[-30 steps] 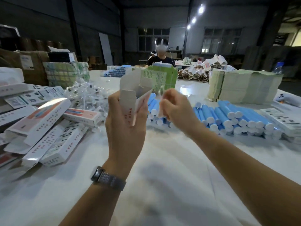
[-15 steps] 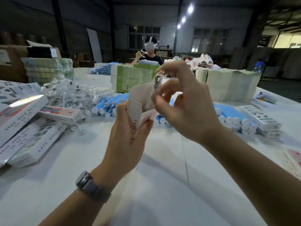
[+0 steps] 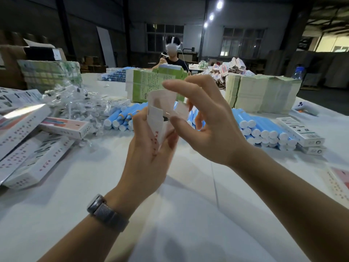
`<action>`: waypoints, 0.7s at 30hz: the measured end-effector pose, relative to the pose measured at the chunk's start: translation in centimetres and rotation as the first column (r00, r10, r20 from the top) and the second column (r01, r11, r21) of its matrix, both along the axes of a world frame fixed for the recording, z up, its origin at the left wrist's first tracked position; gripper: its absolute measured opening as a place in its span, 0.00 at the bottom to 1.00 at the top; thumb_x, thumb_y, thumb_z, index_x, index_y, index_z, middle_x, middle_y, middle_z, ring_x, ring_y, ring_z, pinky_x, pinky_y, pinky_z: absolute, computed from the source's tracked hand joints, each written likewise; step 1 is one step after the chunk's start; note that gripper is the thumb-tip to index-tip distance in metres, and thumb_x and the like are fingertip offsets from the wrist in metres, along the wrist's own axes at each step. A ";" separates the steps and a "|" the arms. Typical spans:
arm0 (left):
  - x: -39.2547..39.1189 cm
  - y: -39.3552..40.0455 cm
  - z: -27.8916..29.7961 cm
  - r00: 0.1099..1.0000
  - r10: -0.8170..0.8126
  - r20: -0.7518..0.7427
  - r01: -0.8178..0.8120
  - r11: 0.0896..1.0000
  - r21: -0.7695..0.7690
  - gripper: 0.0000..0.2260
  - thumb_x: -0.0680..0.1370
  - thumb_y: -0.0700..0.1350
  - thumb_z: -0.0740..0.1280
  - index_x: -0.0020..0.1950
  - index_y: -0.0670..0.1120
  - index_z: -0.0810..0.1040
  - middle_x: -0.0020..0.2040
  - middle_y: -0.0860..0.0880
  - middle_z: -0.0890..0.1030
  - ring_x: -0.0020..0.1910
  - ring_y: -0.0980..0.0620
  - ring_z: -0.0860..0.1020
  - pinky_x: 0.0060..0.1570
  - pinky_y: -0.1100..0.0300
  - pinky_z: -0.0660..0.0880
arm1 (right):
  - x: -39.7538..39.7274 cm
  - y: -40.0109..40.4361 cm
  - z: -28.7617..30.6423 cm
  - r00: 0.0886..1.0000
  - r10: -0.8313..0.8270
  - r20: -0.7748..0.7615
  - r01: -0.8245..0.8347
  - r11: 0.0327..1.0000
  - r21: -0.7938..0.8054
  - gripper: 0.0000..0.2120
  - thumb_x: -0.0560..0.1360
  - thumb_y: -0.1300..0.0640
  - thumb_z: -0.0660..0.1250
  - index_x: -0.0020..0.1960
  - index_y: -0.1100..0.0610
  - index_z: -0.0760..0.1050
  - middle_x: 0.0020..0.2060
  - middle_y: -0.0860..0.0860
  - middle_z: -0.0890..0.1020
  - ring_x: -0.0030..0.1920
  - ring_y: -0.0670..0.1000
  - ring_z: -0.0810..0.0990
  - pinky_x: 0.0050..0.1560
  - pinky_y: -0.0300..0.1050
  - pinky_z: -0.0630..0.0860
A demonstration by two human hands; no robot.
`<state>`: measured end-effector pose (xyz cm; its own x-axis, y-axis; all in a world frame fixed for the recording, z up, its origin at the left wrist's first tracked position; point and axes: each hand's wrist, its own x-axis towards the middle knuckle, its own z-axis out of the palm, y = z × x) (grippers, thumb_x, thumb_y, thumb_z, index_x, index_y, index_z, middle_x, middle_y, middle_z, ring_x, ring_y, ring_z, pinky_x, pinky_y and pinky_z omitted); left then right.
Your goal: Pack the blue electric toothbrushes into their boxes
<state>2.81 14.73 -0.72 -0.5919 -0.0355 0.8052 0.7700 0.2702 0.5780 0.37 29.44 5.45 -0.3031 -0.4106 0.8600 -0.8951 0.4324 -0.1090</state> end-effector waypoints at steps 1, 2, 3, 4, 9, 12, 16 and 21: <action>0.0 0.0 0.0 1.000 -0.005 -0.004 0.005 1.000 0.001 0.18 0.79 0.44 0.65 0.60 0.57 0.60 0.55 0.67 0.78 0.53 0.57 0.81 0.48 0.59 0.80 | 0.0 0.1 0.0 1.000 0.001 0.001 -0.001 1.000 0.031 0.18 0.75 0.61 0.68 0.64 0.54 0.78 0.56 0.53 0.72 0.45 0.51 0.74 0.36 0.40 0.71; 0.0 0.0 0.0 1.000 -0.010 -0.009 0.010 1.000 0.004 0.19 0.79 0.43 0.65 0.61 0.58 0.59 0.55 0.67 0.78 0.54 0.57 0.81 0.49 0.59 0.80 | -0.1 0.1 -0.1 1.000 -0.007 0.007 0.007 0.999 0.054 0.14 0.75 0.60 0.68 0.60 0.54 0.80 0.57 0.53 0.73 0.46 0.51 0.74 0.37 0.41 0.71; 0.0 0.1 0.0 1.000 -0.018 -0.012 0.018 1.000 0.011 0.20 0.79 0.42 0.65 0.62 0.57 0.59 0.57 0.67 0.77 0.56 0.56 0.81 0.51 0.57 0.80 | -0.2 0.2 -0.2 0.999 -0.029 0.022 0.027 0.998 0.063 0.10 0.75 0.59 0.68 0.55 0.54 0.83 0.58 0.53 0.73 0.47 0.51 0.74 0.39 0.43 0.72; 0.0 0.1 -0.1 0.999 -0.029 -0.016 0.030 0.999 0.019 0.21 0.79 0.41 0.65 0.64 0.56 0.58 0.58 0.65 0.78 0.57 0.54 0.81 0.53 0.56 0.80 | -0.4 0.2 -0.4 0.997 -0.058 0.049 0.055 0.997 0.062 0.08 0.76 0.56 0.67 0.51 0.55 0.84 0.58 0.52 0.73 0.49 0.51 0.75 0.41 0.45 0.73; -0.4 -0.1 -0.2 0.992 -0.121 -0.029 0.123 0.989 0.076 0.26 0.82 0.38 0.63 0.71 0.48 0.50 0.65 0.44 0.76 0.60 0.43 0.80 0.58 0.42 0.79 | -1.1 0.3 -1.3 0.953 0.119 0.277 -0.081 0.986 -0.144 0.12 0.75 0.57 0.70 0.58 0.50 0.79 0.55 0.49 0.75 0.45 0.48 0.78 0.36 0.47 0.77; -0.4 -0.2 -0.3 0.987 -0.159 -0.002 0.158 0.984 0.077 0.25 0.83 0.39 0.62 0.71 0.56 0.51 0.66 0.46 0.75 0.60 0.48 0.80 0.55 0.51 0.80 | -1.3 0.2 -2.1 0.864 0.306 0.399 -0.171 0.925 -0.341 0.18 0.74 0.57 0.72 0.58 0.42 0.72 0.49 0.44 0.77 0.42 0.45 0.77 0.36 0.49 0.78; -0.4 -0.2 -0.7 0.975 -0.223 0.013 0.221 0.972 0.086 0.18 0.82 0.40 0.60 0.67 0.55 0.58 0.60 0.59 0.77 0.54 0.53 0.81 0.49 0.60 0.79 | -1.5 0.0 -2.6 0.792 0.397 0.463 -0.203 0.887 -0.414 0.16 0.72 0.58 0.72 0.56 0.43 0.74 0.43 0.39 0.78 0.39 0.43 0.75 0.35 0.39 0.73; -0.3 -0.1 -0.6 0.952 -0.307 0.014 0.305 0.948 0.093 0.13 0.82 0.35 0.57 0.59 0.52 0.62 0.52 0.59 0.81 0.47 0.58 0.80 0.47 0.59 0.79 | -1.3 0.1 -3.1 0.766 0.429 0.478 -0.239 0.881 -0.408 0.11 0.74 0.59 0.70 0.54 0.47 0.78 0.49 0.52 0.78 0.38 0.47 0.74 0.35 0.43 0.73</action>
<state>2.49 14.66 -1.28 -0.6075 0.0800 0.7902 0.7910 -0.0295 0.6111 -0.89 29.55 2.40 -0.6469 -0.3216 0.6914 -0.7243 -0.0244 -0.6890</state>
